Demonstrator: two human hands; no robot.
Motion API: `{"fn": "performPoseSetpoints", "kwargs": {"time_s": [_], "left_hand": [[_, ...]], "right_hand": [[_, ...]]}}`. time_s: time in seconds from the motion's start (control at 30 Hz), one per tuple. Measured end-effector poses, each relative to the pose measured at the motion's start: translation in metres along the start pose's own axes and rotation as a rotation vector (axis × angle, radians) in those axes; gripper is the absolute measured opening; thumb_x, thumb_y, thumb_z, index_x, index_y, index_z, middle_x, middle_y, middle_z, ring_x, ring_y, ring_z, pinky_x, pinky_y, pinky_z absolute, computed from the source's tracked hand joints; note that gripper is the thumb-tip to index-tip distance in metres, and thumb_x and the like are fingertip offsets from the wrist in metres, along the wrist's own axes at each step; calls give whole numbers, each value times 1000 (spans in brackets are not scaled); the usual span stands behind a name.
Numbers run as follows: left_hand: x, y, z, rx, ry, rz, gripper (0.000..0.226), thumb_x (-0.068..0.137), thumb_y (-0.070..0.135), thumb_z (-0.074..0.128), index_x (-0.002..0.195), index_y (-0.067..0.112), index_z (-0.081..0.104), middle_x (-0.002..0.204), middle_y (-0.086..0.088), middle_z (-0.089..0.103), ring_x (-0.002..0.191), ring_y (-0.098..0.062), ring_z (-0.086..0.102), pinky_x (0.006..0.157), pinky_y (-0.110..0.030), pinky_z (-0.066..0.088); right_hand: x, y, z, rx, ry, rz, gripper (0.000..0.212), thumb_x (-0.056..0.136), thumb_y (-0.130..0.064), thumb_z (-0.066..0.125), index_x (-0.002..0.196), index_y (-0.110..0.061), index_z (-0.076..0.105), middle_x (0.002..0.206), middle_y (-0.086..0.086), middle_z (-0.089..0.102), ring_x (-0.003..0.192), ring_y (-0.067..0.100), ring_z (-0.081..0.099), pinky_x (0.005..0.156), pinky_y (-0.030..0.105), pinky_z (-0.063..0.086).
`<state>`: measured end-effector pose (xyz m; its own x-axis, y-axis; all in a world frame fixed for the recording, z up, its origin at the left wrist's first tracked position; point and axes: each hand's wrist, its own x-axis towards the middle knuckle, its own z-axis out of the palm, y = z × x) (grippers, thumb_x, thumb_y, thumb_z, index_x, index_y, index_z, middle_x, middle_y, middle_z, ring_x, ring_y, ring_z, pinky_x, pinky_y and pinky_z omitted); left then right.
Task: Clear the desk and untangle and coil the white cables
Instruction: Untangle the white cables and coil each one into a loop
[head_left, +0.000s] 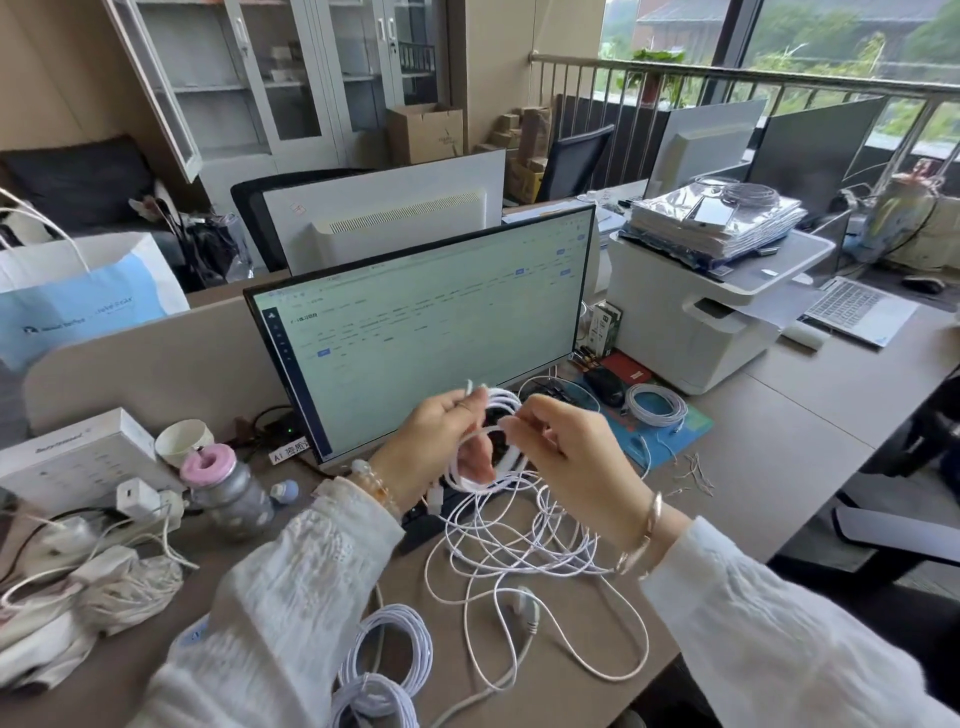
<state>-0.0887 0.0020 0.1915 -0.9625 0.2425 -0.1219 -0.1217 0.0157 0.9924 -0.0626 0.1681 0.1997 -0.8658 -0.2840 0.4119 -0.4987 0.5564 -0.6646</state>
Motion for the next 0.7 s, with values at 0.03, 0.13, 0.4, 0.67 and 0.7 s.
{"fn": "performPoseSetpoints", "kwargs": {"time_s": [0.03, 0.13, 0.4, 0.67, 0.7], "left_hand": [[-1, 0, 5, -39, -70, -44, 37, 101, 35, 43, 78, 7, 48, 45, -3, 47, 34, -16, 43, 39, -21, 40], [-3, 1, 8, -283, -285, -272, 48, 101, 44, 33, 68, 13, 47, 38, 7, 25, 29, -7, 20, 35, -13, 16], [-2, 17, -13, -471, -363, -321, 43, 92, 41, 42, 55, 19, 46, 37, 11, 24, 28, -1, 22, 32, -18, 9], [12, 33, -62, -670, -59, -72, 45, 103, 35, 34, 62, 17, 42, 38, 10, 25, 28, -2, 23, 30, -17, 15], [14, 34, -65, -683, -26, -59, 45, 103, 35, 34, 62, 17, 42, 38, 10, 25, 28, -2, 23, 30, -17, 15]], "right_hand": [[4, 3, 1, -20, 39, -4, 18, 93, -23, 61, 77, -18, 56, 59, -16, 47, 48, 4, 45, 49, 13, 32], [10, 16, -2, -61, 86, -24, 24, 90, -36, 62, 76, -16, 57, 61, -12, 53, 49, 3, 44, 51, 18, 37], [0, 44, -19, 409, -123, 295, 45, 84, -46, 56, 88, -1, 56, 55, 3, 52, 46, 14, 41, 45, 20, 35], [-35, 110, 3, 322, -319, 415, 9, 89, -10, 66, 86, -2, 62, 73, 1, 69, 67, 10, 65, 68, 23, 52], [-37, 114, 6, 313, -334, 424, 8, 89, -10, 65, 84, -5, 61, 74, 0, 69, 69, 8, 65, 69, 22, 52]]}}
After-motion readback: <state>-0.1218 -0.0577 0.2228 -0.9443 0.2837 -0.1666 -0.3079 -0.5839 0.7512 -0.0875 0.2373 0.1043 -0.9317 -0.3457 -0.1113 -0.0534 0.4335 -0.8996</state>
